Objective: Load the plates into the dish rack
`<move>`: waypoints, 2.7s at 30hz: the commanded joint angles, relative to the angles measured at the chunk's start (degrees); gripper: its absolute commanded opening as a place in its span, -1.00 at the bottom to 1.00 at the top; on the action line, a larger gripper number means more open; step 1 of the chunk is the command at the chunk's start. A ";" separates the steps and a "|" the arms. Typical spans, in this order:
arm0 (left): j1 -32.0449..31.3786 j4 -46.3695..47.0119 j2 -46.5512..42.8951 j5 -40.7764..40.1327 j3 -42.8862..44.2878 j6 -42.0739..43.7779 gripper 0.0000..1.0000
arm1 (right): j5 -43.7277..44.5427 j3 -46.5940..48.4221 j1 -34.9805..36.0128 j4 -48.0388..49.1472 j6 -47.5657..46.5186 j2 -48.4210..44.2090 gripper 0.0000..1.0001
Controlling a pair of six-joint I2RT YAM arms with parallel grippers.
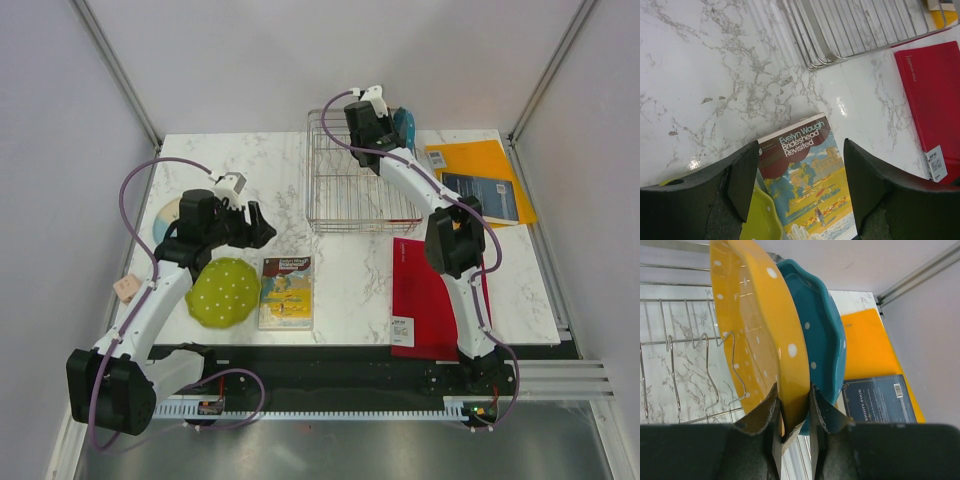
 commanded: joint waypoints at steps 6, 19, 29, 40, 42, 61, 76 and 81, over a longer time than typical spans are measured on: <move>1.92 -8.57 0.47 -10.47 3.11 1.58 0.61 | -0.40 -1.80 1.12 2.09 -0.43 -4.66 0.36; 19.50 -18.86 -6.11 -17.42 2.15 -4.29 0.67 | -65.63 -17.89 7.53 -5.64 -10.99 -25.33 0.67; 26.10 -24.31 -10.78 -23.21 8.99 -4.05 0.67 | -82.05 -4.73 19.31 -19.10 -16.17 -4.16 0.36; 26.10 -29.68 -12.80 -23.49 15.51 0.18 0.67 | -84.51 8.29 23.97 -15.15 -12.05 11.40 0.37; 26.10 -29.59 -12.89 -23.23 14.90 0.09 0.67 | -84.43 7.68 24.41 -13.57 -10.64 12.37 0.38; 26.10 -28.80 -12.27 -21.91 15.77 0.88 0.65 | -75.30 9.00 28.28 -6.70 -2.73 20.99 -1.00; 27.42 -18.34 -9.72 -24.82 18.77 2.64 0.68 | -79.06 8.47 19.32 -2.05 7.63 4.75 -1.00; 27.59 -17.29 -10.95 -10.16 12.71 -0.35 0.71 | -79.33 9.17 15.72 0.85 14.30 -1.50 -1.00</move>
